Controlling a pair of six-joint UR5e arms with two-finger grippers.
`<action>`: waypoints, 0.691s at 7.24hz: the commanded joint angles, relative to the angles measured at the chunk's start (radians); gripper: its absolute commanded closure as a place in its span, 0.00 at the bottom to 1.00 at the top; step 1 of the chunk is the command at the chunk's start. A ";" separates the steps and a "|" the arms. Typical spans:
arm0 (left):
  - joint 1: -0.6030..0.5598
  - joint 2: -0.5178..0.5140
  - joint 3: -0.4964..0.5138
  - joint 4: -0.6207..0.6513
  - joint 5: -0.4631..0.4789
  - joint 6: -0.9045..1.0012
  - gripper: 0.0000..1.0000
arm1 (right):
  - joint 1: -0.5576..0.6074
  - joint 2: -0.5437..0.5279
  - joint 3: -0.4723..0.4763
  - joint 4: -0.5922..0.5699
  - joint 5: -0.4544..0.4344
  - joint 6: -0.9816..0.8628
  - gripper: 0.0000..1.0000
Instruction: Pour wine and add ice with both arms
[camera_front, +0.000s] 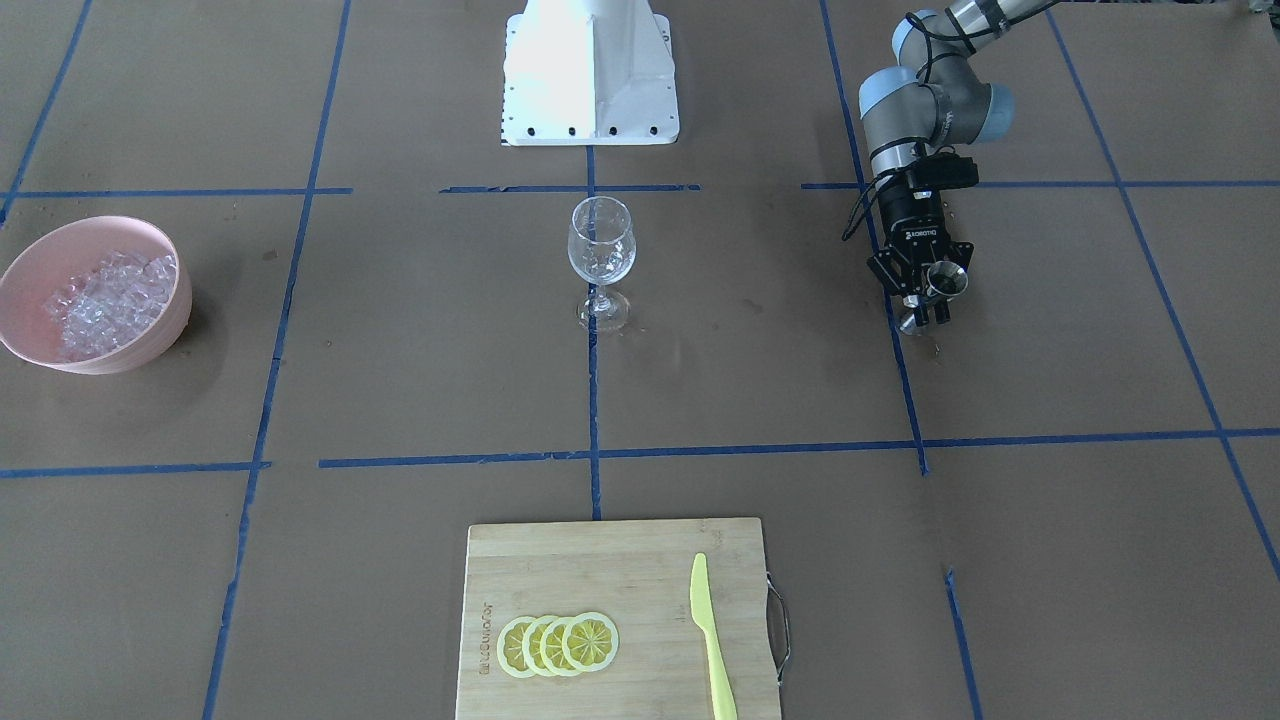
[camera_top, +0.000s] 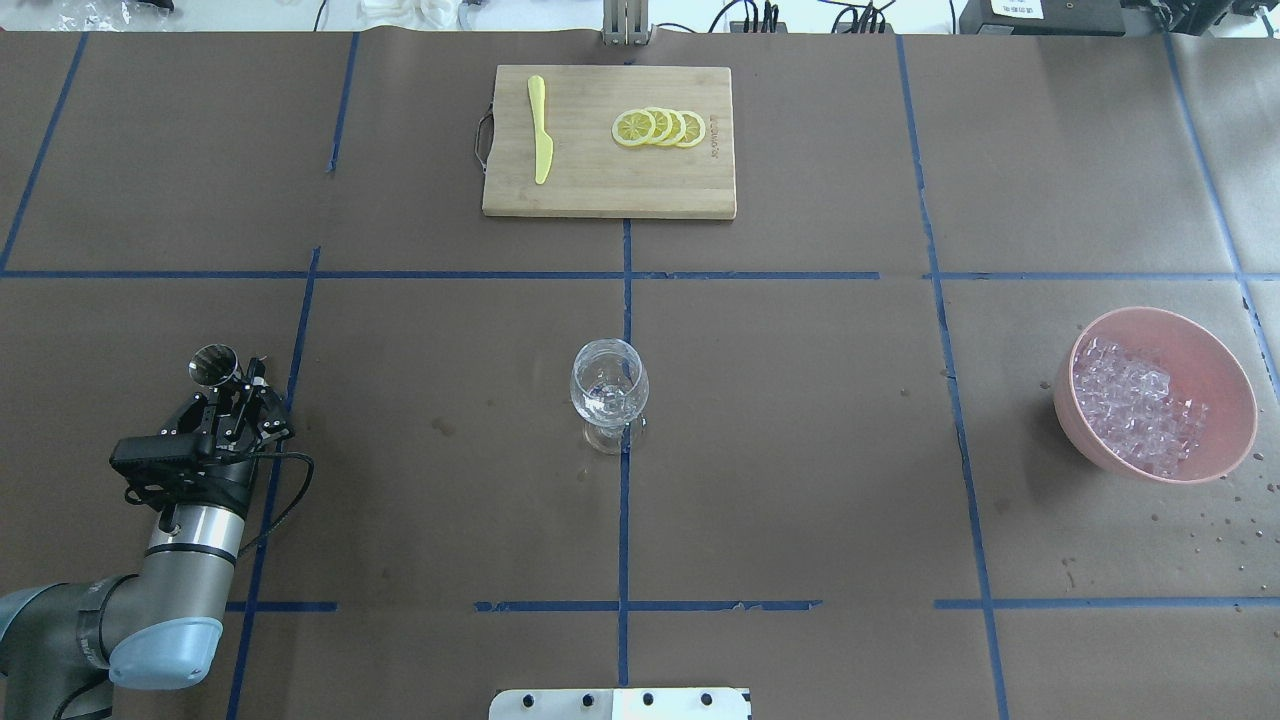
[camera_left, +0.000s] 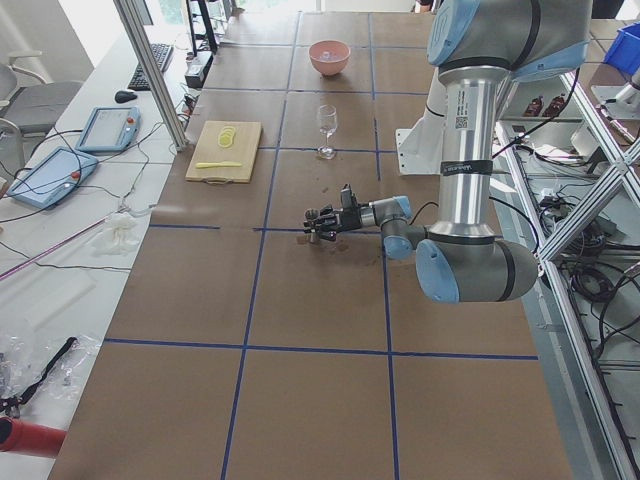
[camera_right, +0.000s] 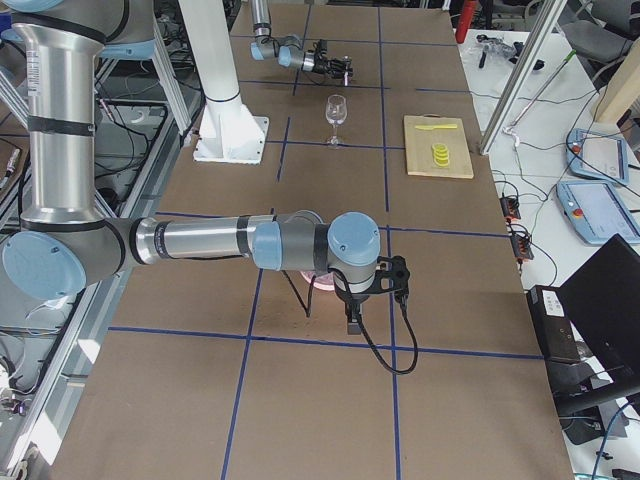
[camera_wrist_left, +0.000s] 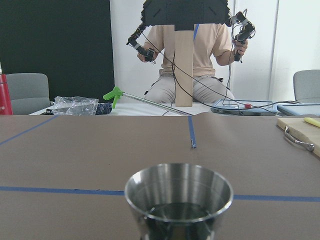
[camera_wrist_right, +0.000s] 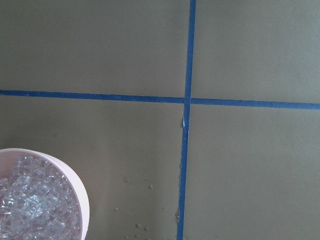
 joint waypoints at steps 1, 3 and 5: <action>0.000 -0.001 -0.002 -0.048 0.000 -0.001 1.00 | 0.000 -0.002 -0.001 0.000 0.000 0.000 0.00; -0.001 0.001 -0.031 -0.081 0.002 0.012 1.00 | 0.000 -0.002 -0.001 0.001 0.000 0.000 0.00; -0.004 -0.007 -0.083 -0.090 -0.009 0.147 1.00 | 0.000 -0.001 -0.001 0.001 0.005 0.000 0.00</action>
